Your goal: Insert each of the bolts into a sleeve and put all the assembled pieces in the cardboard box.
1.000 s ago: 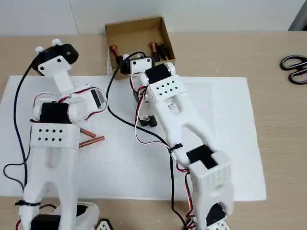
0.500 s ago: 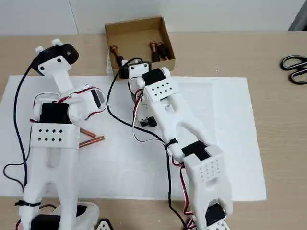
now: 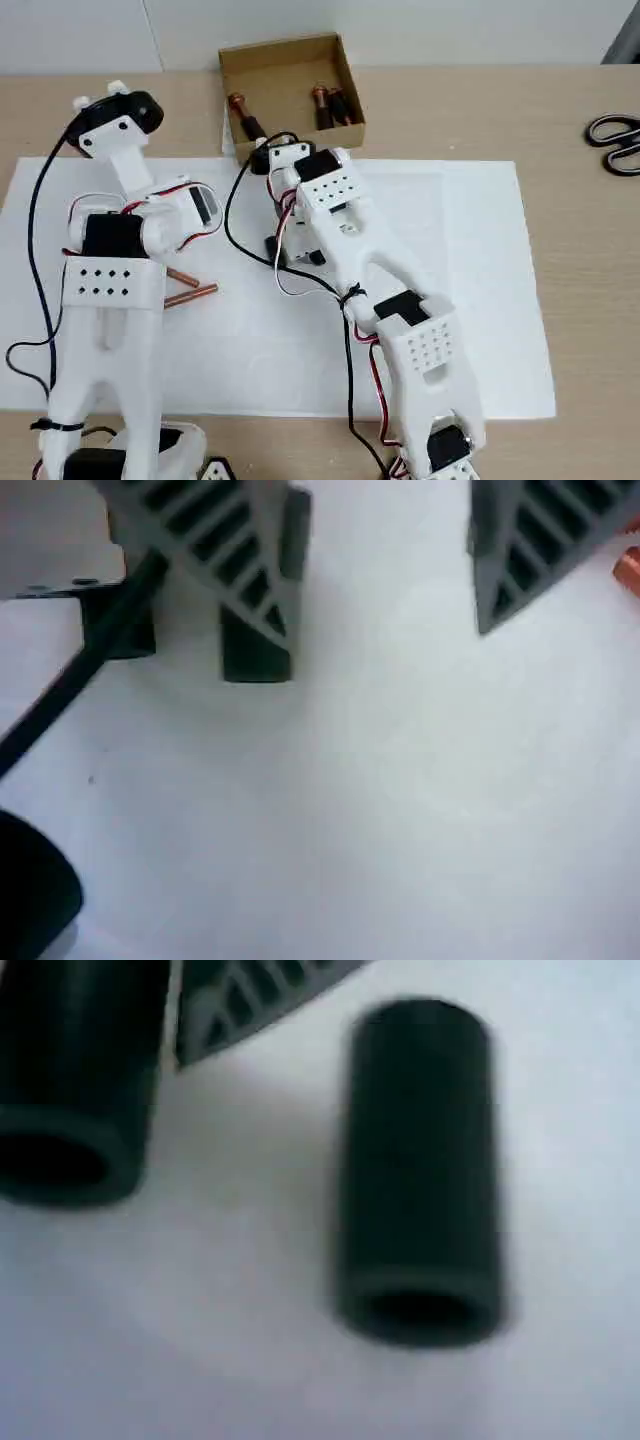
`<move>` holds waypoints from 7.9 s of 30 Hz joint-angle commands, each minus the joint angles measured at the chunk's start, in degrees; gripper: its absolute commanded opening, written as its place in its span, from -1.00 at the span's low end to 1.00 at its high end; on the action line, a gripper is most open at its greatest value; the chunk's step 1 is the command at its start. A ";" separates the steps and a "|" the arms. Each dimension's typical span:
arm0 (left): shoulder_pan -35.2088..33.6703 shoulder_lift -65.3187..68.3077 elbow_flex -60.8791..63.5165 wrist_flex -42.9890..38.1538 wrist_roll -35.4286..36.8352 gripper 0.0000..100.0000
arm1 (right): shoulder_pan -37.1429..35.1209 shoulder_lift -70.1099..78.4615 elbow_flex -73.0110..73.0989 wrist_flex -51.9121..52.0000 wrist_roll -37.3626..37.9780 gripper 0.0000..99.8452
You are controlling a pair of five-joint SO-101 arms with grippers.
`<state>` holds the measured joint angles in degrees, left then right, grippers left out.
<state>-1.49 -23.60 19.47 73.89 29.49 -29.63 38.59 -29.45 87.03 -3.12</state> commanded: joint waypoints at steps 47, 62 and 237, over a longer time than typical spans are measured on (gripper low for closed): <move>0.09 -9.32 -0.31 -2.11 0.35 -0.79 | -0.66 -12.62 -17.67 12.62 0.35 -1.00; -0.53 -14.15 6.37 -4.40 10.20 -0.98 | -0.40 -28.44 -12.13 12.70 -1.76 -0.99; 0.79 -10.29 -16.31 4.22 1.85 -0.99 | 0.31 -58.95 20.84 9.98 -14.68 -0.99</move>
<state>-2.37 -28.97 5.05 77.76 33.10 -27.60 -14.68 -10.99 98.02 -17.19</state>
